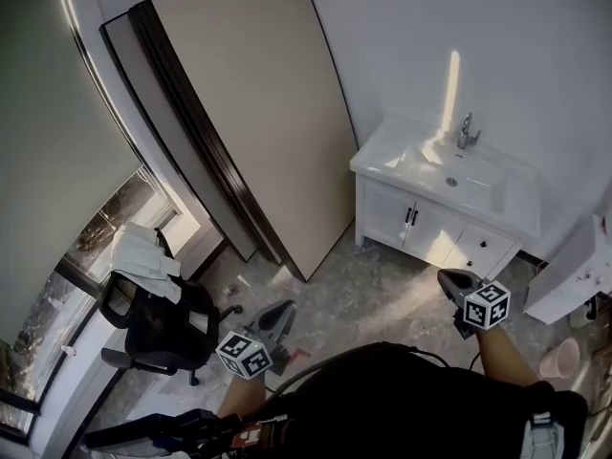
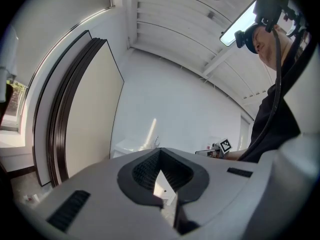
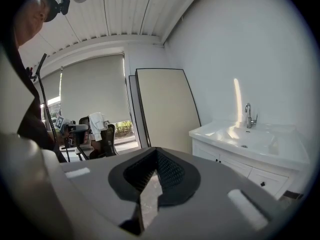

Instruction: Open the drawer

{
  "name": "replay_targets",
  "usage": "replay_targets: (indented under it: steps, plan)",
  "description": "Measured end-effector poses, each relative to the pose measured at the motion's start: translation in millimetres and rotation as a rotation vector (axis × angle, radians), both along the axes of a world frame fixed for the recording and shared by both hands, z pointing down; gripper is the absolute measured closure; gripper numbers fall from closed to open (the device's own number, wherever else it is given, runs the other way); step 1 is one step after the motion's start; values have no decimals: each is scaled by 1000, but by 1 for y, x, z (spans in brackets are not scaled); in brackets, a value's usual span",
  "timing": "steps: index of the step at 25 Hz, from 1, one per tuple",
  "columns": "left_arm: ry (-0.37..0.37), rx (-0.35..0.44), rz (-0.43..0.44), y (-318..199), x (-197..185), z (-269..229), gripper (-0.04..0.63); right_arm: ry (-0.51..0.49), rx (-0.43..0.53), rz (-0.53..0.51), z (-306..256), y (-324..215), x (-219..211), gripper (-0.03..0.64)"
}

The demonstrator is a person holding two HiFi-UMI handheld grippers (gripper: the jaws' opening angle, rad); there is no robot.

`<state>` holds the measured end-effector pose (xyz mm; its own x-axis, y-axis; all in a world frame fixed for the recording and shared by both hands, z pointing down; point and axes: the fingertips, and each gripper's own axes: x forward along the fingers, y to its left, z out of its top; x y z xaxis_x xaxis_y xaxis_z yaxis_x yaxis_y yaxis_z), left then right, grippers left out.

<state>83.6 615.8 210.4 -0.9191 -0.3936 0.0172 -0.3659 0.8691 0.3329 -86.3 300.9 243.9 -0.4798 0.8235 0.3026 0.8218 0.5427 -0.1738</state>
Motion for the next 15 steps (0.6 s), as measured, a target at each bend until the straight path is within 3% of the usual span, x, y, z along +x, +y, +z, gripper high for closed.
replay_targets:
  steps: [7, 15]
  plan:
    - [17, -3, -25, 25, -52, 6, 604, 2, -31, 32, -4, 9, -69, 615]
    - [5, -13, -96, 12, -157, -4, 604, 0, -49, -30, -5, 6, -194, 615]
